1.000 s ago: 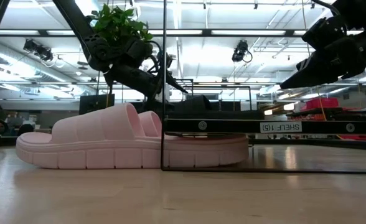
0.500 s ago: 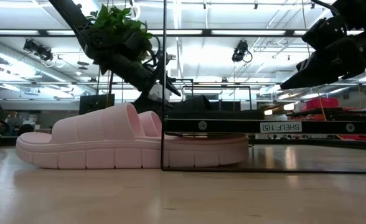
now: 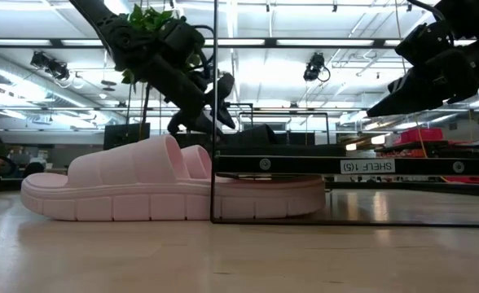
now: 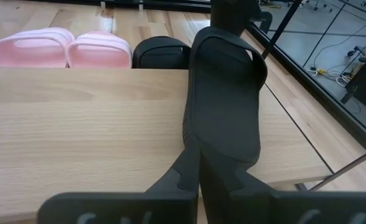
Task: Pick and place slides into the shelf
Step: Put the black slides on the shelf
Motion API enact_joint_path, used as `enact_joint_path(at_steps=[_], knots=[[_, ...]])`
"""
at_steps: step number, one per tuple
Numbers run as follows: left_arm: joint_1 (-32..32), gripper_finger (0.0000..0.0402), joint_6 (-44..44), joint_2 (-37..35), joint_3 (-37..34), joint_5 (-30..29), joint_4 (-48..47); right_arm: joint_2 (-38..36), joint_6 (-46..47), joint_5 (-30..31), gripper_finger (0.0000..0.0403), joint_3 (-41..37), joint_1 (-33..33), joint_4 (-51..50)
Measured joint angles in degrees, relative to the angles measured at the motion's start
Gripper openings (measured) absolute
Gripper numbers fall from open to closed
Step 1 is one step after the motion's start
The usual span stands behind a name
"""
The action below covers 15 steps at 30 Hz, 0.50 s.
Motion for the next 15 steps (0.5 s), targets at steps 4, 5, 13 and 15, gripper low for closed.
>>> enact_joint_path(at_steps=[4,5,13,15], knots=[[-2.0,0.0182,0.6,-2.5,0.0,-2.7,-3.5,0.0,0.1,0.0,0.0013,0.0,0.0,0.0],[-2.6,0.0181,1.2,-3.4,0.0,-3.7,-5.3,0.0,0.1,0.0,0.0013,0.0,0.0,-0.1],[-10.4,0.0172,-1.5,-11.5,0.0,-10.1,-25.5,0.0,0.2,0.0,0.0013,0.0,0.0,-0.1],[-12.9,0.0174,-5.4,-12.7,-0.2,-11.9,-31.0,0.0,0.2,0.0,0.0013,0.0,0.0,-0.1]])
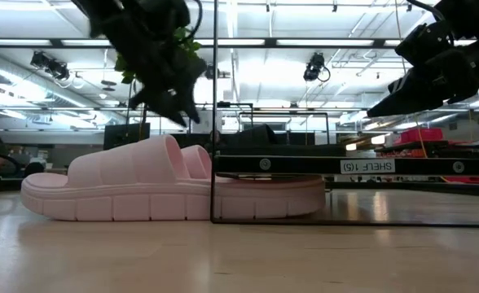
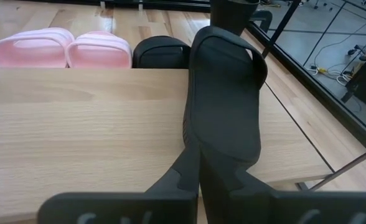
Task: Pick and place slides into the shelf
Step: Put the black slides on the shelf
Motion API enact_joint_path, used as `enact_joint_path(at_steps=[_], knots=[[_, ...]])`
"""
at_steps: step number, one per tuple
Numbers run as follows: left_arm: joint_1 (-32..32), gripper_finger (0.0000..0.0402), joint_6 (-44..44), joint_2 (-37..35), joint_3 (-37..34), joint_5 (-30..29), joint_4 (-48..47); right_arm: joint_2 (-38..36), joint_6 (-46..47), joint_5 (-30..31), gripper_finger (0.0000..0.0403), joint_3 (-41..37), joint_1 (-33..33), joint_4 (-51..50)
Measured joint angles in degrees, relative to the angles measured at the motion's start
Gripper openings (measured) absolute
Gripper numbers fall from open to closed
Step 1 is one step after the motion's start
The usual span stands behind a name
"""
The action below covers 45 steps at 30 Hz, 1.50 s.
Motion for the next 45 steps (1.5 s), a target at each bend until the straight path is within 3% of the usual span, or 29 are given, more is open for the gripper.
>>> enact_joint_path(at_steps=[4,8,10,18,23,28,36,45], knots=[[-5.2,0.0177,-8.4,-1.7,-4.1,-3.6,-5.1,0.0,-0.1,0.0,0.0013,0.0,0.0,-0.1],[-7.9,0.0174,-19.4,-3.0,-10.3,-3.7,-1.9,0.0,-0.2,0.0,0.0013,0.0,0.0,-0.3],[-7.9,0.017,-23.0,-4.0,-14.0,-1.9,2.8,0.0,-0.1,0.0,0.0013,0.0,0.0,-0.3],[-1.5,0.0165,-32.1,-5.0,-29.5,14.3,37.5,0.0,0.3,-0.4,0.0013,0.0,0.0,-0.3],[2.6,0.0183,-37.5,-5.0,-36.7,18.1,51.9,0.0,1.0,-1.2,0.0013,0.0,0.0,-0.6],[4.0,0.0204,-40.2,-5.0,-38.6,20.6,53.0,0.0,1.0,-1.3,0.0013,0.0,0.0,-0.7],[4.9,0.0237,-37.2,-5.0,-34.6,24.0,52.4,0.0,1.0,-1.3,0.0013,0.0,0.0,-0.7],[7.7,0.0243,-36.6,-4.9,-33.6,27.0,47.3,0.0,1.0,-1.3,0.0013,0.0,0.0,-0.7]])
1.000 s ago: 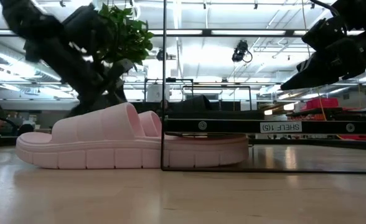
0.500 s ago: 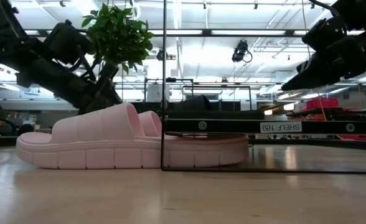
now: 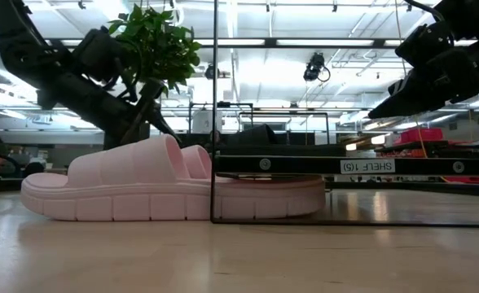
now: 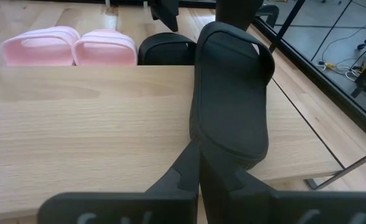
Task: Pick and place slides into the shelf
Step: Put the black slides on the shelf
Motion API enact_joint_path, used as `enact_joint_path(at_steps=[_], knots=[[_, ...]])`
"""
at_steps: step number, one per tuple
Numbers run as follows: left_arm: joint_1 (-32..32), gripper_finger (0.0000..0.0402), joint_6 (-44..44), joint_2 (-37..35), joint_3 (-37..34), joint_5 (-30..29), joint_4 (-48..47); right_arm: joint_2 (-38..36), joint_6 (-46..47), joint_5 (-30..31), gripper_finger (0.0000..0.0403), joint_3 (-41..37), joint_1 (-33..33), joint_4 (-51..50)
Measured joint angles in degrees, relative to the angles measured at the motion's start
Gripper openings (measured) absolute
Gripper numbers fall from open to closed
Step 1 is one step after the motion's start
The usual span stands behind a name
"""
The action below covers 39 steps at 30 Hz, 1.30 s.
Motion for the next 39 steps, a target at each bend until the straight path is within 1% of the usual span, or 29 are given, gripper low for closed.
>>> enact_joint_path(at_steps=[5,10,14,16,18,22,25,29,32,34,39], knots=[[2.1,0.0243,2.2,0.0,0.0,6.8,-2.4,0.0,0.0,-0.1,0.0013,0.0,0.0,0.0],[3.6,0.0239,3.2,0.0,0.0,8.9,-4.7,0.0,0.0,-0.1,0.0013,0.0,0.0,0.0],[5.9,0.024,4.1,-0.9,0.0,13.5,-5.2,0.0,0.0,-0.1,0.0013,0.0,0.0,0.0],[7.0,0.024,4.4,-1.8,0.1,15.7,-7.4,0.0,0.0,-0.2,0.0013,0.0,0.0,0.0],[7.9,0.0238,5.2,-3.7,0.0,16.2,-10.6,0.0,0.0,-0.2,0.0013,0.0,0.0,0.0],[9.8,0.0233,7.7,-7.6,0.0,15.7,-17.7,0.0,0.1,-0.2,0.0013,0.0,0.0,0.0],[10.2,0.0232,8.3,-9.6,0.0,15.0,-20.4,0.0,0.1,-0.2,0.0013,0.0,0.0,0.0],[9.5,0.0233,8.3,-10.2,0.0,14.2,-24.0,0.0,0.1,-0.2,0.0013,0.0,0.0,0.0],[8.0,0.0231,8.3,-10.1,0.0,11.1,-28.1,0.0,0.1,-0.2,0.0013,0.0,0.0,0.0],[7.2,0.0229,7.9,-10.1,0.0,8.9,-28.6,0.0,0.1,-0.2,0.0013,0.0,0.0,0.0],[6.2,0.0231,7.2,-10.1,0.0,5.8,-27.2,0.0,0.1,-0.2,0.0013,0.0,0.0,0.0]])
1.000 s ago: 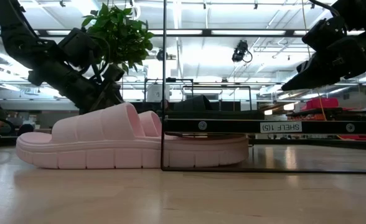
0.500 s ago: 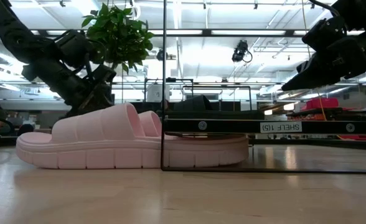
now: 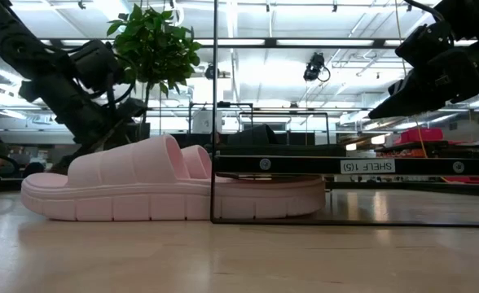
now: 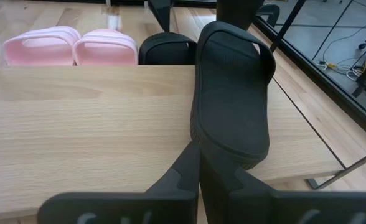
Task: Pick and place slides into the shelf
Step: Put the black slides on the shelf
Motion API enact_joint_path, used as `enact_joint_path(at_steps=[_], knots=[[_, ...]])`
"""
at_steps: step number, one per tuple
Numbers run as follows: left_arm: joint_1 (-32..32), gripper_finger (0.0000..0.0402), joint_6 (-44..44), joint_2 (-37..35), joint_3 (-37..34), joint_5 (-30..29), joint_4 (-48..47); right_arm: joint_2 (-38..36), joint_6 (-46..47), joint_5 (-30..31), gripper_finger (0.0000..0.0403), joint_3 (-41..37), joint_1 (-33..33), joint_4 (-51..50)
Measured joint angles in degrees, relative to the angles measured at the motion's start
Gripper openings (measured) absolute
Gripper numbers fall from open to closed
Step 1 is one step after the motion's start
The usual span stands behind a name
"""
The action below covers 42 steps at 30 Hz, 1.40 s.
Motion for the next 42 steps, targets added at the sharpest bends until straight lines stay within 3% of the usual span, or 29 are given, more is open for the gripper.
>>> enact_joint_path(at_steps=[10,26,32,37,42], knots=[[-1.7,0.0234,-2.3,1.6,0.0,-3.3,1.4,0.0,0.0,0.0,0.0013,0.0,0.0,0.0],[-3.6,0.0237,-7.3,16.5,0.1,-1.4,23.2,0.0,-0.1,0.0,0.0013,0.0,0.0,0.0],[-3.8,0.0236,-7.5,19.7,0.3,-0.8,25.8,0.0,-0.2,0.0,0.0013,0.0,0.0,0.0],[-3.9,0.0205,-7.1,19.8,0.2,-1.1,25.5,0.0,-0.2,0.0,0.0013,0.0,0.0,0.0],[-3.9,0.0128,-5.8,19.8,0.2,-1.6,24.9,0.0,-0.1,0.0,0.0013,0.0,0.0,0.0]])
